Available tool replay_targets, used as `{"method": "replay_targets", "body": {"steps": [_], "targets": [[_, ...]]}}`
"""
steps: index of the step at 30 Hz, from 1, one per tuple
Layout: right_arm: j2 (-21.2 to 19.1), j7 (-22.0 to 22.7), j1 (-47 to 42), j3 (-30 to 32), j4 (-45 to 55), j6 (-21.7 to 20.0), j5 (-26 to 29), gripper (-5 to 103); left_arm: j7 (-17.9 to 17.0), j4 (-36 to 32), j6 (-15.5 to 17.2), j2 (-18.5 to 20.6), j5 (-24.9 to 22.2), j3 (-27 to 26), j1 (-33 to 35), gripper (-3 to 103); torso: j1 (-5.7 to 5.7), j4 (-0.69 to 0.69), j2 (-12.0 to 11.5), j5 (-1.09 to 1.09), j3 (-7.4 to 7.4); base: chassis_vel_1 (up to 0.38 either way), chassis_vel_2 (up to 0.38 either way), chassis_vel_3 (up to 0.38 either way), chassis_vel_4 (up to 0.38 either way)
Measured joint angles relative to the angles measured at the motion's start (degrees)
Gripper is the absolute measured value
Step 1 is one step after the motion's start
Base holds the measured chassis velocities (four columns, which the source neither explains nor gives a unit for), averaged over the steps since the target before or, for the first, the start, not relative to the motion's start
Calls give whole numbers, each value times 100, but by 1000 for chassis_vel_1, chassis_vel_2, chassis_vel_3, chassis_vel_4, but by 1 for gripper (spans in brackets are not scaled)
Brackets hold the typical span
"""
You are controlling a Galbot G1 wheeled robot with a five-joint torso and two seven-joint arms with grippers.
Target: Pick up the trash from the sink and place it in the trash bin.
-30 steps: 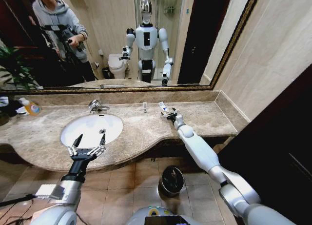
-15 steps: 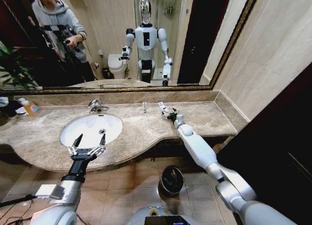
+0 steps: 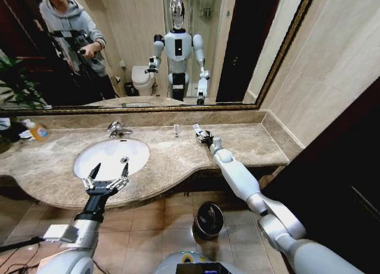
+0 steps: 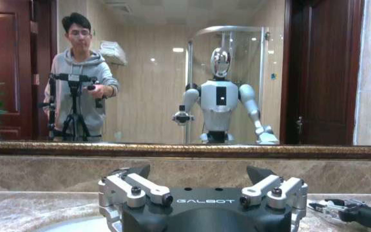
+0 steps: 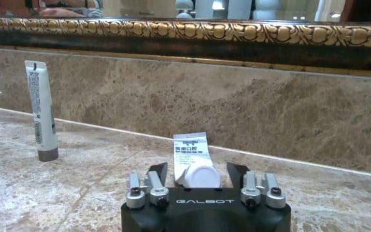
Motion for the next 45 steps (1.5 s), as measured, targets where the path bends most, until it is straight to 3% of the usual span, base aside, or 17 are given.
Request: {"method": "replay_targets", "body": {"steps": [16, 27, 36, 41, 45], "targets": [[-152, 17, -201, 49, 176, 24, 85, 25, 0, 0, 0, 0, 0, 0, 0, 100, 0, 0, 0, 1, 0, 0, 0, 0, 0], [-324, 56, -381, 136, 635, 22, 151, 25, 0, 0, 0, 0, 0, 0, 0, 100, 0, 0, 0, 1, 0, 0, 0, 0, 0], [-840, 45, -1113, 743, 1771, 402, -194, 25, 0, 0, 0, 0, 0, 0, 0, 100, 0, 1, 0, 2, 0, 0, 0, 0, 0], [-1414, 13, -2413, 1293, 3345, 517, 275, 25, 0, 0, 0, 0, 0, 0, 0, 100, 0, -3, 0, 3, -1, 0, 0, 0, 0], [-1620, -63, -3060, 1480, 4085, 616, 475, 25, 0, 0, 0, 0, 0, 0, 0, 100, -1, -2, 0, 3, -1, 0, 0, 0, 0]]}}
